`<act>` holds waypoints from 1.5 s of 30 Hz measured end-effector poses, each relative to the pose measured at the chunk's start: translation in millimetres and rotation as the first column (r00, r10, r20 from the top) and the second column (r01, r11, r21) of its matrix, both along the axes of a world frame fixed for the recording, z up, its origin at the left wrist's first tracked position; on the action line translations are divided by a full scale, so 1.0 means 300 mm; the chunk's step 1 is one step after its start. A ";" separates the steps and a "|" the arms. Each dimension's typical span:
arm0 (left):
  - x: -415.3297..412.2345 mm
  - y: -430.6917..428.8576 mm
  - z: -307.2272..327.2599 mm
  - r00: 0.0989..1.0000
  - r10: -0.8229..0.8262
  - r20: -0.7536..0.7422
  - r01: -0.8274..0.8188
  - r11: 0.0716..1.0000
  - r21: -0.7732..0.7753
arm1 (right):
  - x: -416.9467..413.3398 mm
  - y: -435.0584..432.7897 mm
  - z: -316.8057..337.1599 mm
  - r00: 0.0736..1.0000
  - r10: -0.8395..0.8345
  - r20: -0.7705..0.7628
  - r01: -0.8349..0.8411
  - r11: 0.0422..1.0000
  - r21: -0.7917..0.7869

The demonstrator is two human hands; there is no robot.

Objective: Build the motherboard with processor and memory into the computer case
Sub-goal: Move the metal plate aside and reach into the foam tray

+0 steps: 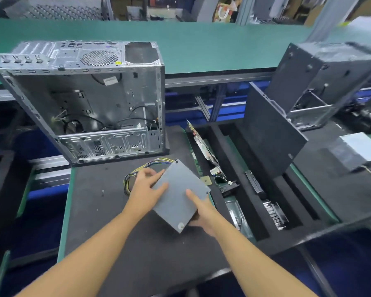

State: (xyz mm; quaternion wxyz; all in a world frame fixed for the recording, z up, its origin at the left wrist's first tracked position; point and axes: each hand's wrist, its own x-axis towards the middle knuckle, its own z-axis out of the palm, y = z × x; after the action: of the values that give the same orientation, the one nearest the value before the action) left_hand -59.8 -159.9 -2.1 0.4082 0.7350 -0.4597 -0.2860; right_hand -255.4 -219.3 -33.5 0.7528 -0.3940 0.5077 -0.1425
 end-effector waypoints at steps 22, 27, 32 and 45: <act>0.131 -0.063 0.047 0.529 0.289 -0.798 0.328 0.797 0.507 | -0.130 -0.213 0.060 0.978 -0.014 -0.208 -0.007 0.995 -0.101; 0.176 -0.057 0.036 0.419 0.255 -0.871 0.396 0.812 0.428 | -0.072 -0.255 0.146 0.999 0.009 -0.038 -0.018 0.968 -0.251; 0.158 -0.120 0.100 0.472 0.185 -0.862 0.362 0.851 0.381 | -0.085 -0.286 0.184 0.990 -0.117 -0.072 0.099 0.970 -0.220; -0.190 -0.268 0.096 0.472 -0.388 -0.791 0.681 0.731 0.048 | -0.438 -0.348 0.265 0.913 0.342 -0.225 -0.355 0.935 -0.021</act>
State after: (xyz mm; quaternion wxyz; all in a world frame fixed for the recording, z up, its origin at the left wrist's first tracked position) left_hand -116.8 -240.4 26.6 0.3027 0.4288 -0.4035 -0.7495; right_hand -386.9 -323.7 46.0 0.6936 -0.5144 0.5038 0.0223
